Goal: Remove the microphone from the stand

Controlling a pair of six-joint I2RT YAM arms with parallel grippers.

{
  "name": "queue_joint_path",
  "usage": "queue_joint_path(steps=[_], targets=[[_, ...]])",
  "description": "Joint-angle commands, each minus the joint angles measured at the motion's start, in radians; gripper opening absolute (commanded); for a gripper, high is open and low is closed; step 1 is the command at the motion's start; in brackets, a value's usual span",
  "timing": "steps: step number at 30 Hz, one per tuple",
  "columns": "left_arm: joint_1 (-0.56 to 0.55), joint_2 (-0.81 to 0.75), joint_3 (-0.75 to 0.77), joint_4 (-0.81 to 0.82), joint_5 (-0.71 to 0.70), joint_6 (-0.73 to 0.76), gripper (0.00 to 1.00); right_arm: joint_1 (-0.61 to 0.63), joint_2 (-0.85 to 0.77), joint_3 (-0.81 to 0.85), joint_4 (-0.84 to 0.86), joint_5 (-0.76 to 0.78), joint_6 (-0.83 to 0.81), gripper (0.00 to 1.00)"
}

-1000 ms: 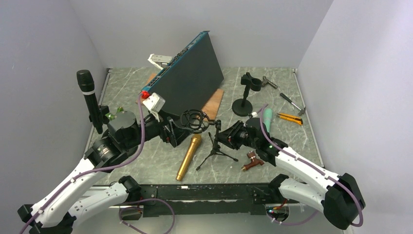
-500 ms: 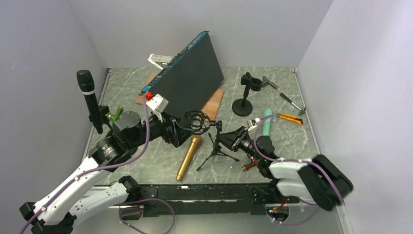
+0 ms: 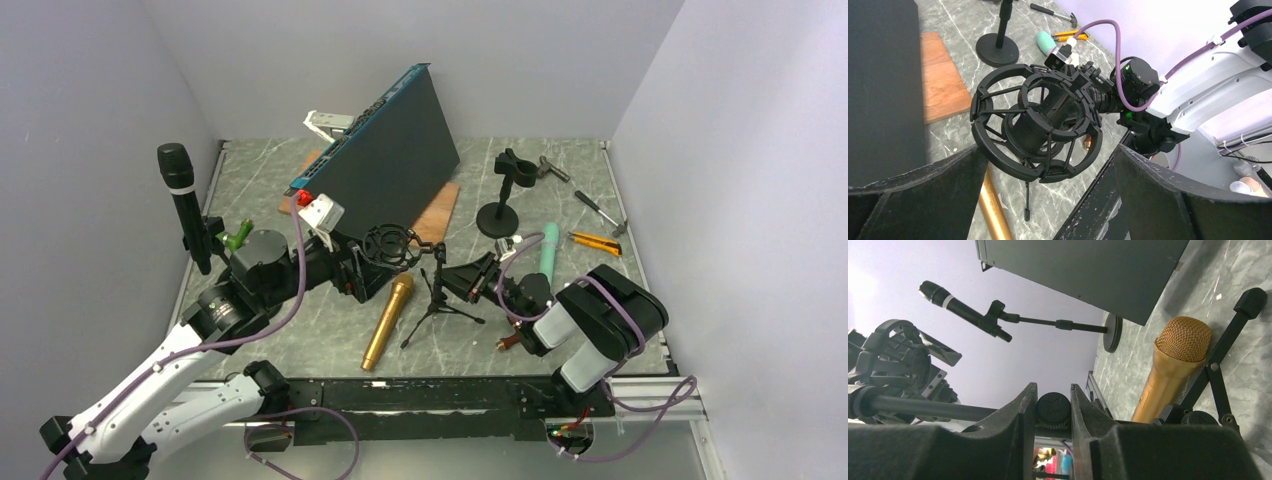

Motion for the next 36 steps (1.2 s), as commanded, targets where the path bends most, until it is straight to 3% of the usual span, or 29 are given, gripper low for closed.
queue_joint_path(steps=[1,5,8,12,17,24,29,36], targets=[[0.002,-0.016,0.016,0.015,-0.016,-0.004,0.98,0.0,-0.02,-0.033,-0.165,-0.066,-0.105,0.3],[0.003,-0.018,0.017,0.017,-0.016,0.002,0.98,0.001,-0.189,-0.023,-0.438,-0.055,-0.145,0.58],[0.002,-0.022,0.014,0.022,-0.017,0.002,0.98,0.004,-0.375,0.067,-0.847,0.013,-0.274,0.85],[0.002,-0.031,0.016,0.019,-0.016,0.003,0.98,0.005,-0.555,0.135,-1.164,0.102,-0.35,0.99],[0.003,-0.041,0.018,0.007,-0.027,0.01,0.99,0.005,-0.682,0.261,-1.467,0.165,-0.387,0.99],[0.003,-0.032,0.008,0.026,-0.01,-0.001,0.98,0.059,-0.69,0.413,-1.628,0.214,-0.355,0.9],[0.003,-0.03,0.0,0.033,-0.01,-0.005,0.98,0.089,-0.692,0.43,-1.626,0.265,-0.311,0.74],[0.002,-0.028,0.008,0.026,-0.012,0.008,1.0,0.093,-0.661,0.431,-1.583,0.239,-0.294,0.6]])
